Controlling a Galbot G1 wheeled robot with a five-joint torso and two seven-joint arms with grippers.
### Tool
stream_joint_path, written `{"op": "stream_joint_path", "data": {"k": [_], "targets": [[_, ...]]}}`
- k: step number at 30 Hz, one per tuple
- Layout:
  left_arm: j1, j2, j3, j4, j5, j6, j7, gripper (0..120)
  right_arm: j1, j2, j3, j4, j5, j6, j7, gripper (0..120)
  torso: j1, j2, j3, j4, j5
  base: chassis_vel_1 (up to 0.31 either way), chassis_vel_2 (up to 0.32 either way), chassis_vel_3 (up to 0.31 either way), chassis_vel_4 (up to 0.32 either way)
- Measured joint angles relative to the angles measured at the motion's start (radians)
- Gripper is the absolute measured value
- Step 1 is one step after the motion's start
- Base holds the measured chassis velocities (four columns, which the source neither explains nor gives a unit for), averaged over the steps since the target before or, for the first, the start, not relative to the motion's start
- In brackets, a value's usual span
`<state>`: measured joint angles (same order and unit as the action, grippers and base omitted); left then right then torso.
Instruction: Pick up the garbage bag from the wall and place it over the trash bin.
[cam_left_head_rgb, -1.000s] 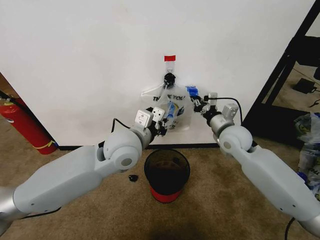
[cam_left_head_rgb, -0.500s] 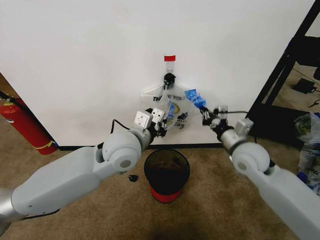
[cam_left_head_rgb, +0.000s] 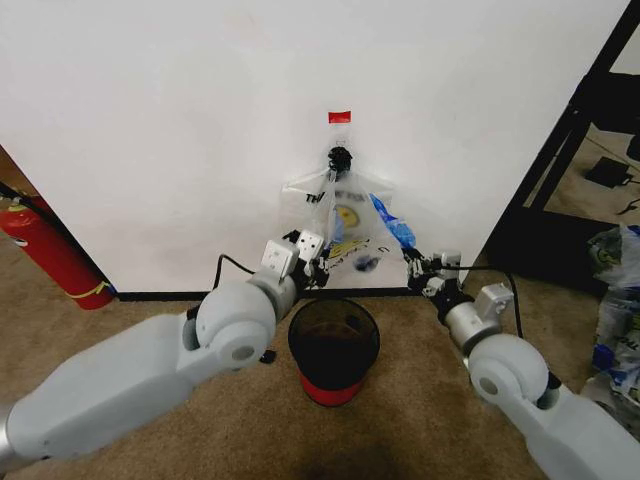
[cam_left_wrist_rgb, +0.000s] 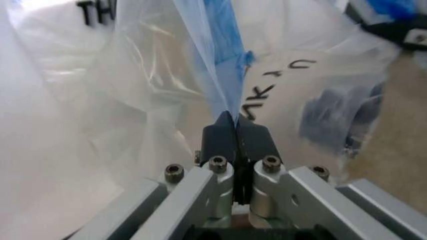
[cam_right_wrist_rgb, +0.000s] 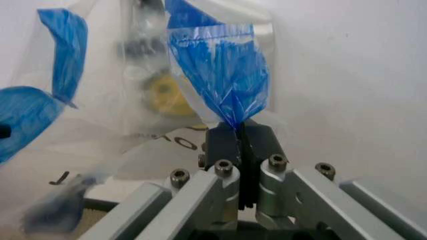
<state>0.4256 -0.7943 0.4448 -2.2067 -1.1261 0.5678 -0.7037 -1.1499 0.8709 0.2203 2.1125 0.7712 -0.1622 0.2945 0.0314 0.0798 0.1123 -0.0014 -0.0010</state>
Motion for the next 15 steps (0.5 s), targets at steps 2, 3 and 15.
{"op": "stream_joint_path", "data": {"k": [2,3,15], "targets": [[0.047,0.001,-0.005,-0.019,0.034,-0.018,0.015,0,-0.028,0.015,0.002,0.009,-0.018,0.0,0.002,0,0.0,0.0,0.0,-0.0001,0.0001,0.0,0.0,0.0,0.0],[0.06,0.001,-0.007,-0.027,0.041,-0.021,0.018,0,-0.035,0.019,0.002,0.012,-0.023,0.0,0.003,0,0.0,0.0,0.0,-0.0001,0.0001,0.0,0.0,0.0,0.0],[0.167,0.038,-0.047,-0.108,0.101,-0.05,0.046,0,-0.11,0.07,0.022,0.053,-0.055,0.006,0.007,0,0.0,0.0,0.0,0.0,0.0001,0.0,0.0,0.0,0.0]]}}
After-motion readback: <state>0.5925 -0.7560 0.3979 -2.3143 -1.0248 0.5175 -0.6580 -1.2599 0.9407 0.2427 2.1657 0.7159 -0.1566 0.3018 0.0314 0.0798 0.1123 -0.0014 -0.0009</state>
